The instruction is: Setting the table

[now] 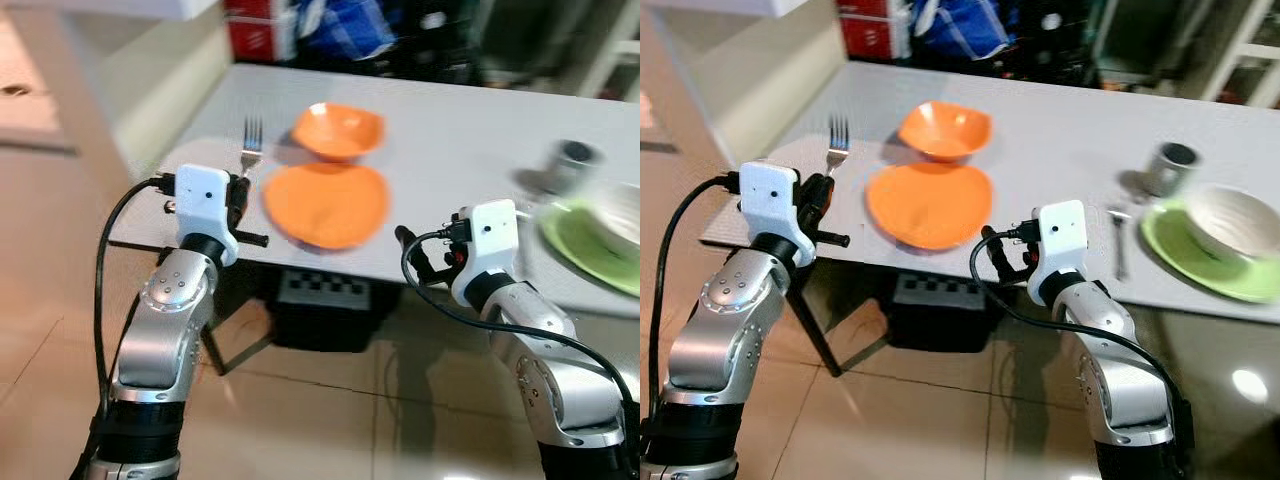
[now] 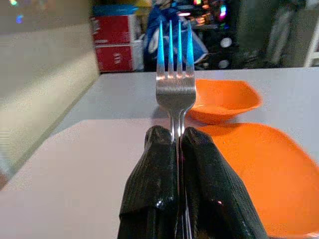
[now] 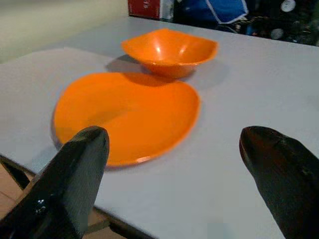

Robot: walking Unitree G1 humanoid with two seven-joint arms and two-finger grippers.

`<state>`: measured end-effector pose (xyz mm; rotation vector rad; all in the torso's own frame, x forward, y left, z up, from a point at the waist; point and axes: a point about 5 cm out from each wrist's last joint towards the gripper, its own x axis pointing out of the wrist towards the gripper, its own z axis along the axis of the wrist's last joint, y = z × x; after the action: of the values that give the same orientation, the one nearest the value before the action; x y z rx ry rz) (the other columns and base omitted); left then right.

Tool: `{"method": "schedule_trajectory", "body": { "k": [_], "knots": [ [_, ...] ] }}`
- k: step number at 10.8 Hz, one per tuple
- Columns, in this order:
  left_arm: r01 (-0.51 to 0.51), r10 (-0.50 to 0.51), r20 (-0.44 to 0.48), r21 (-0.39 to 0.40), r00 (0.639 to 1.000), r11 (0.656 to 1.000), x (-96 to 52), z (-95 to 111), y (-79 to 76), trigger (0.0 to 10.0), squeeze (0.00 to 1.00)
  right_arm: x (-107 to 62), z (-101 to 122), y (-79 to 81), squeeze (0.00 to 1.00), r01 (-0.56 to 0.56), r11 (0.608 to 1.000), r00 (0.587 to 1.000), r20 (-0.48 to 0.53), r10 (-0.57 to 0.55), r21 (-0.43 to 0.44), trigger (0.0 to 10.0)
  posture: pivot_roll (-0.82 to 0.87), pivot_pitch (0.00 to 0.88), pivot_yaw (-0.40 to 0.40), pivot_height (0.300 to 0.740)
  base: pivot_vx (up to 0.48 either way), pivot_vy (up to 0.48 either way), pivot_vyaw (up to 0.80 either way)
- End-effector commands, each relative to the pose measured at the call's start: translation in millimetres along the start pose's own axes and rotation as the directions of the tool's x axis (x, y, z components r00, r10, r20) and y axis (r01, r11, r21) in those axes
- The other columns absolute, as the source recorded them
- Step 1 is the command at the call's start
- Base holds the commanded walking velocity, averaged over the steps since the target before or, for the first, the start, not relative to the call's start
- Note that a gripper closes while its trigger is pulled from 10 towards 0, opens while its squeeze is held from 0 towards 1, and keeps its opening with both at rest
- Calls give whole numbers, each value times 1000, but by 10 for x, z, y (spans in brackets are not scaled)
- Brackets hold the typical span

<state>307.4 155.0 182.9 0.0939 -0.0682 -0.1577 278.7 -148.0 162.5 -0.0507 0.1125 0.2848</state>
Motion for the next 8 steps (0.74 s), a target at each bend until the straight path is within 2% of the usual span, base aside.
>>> {"method": "schedule_trajectory", "body": {
  "k": [1,3,5,8],
  "knots": [
    [10,-10,-6,0,1000,1000,10,0,-18,10000,0,-10,24,2,0,0,1000,1000,3,0,-6,10000,18,0,-12,740,371,0,0],
    [16,-16,-10,-4,1000,1000,7,-6,-27,10000,0,-12,20,3,0,0,1000,1000,1,0,3,10000,17,0,-14,740,375,0,0],
    [21,-21,-12,-7,1000,1000,9,-7,-34,10000,0,-16,17,-3,0,3,1000,1000,-2,-3,11,10000,17,0,-12,740,375,0,-644],
    [87,-87,-24,-20,996,996,3,-31,-118,10000,0,-32,0,-11,0,23,1000,1000,-10,-23,10,10000,9,0,2,740,381,0,0]
  ]
}}
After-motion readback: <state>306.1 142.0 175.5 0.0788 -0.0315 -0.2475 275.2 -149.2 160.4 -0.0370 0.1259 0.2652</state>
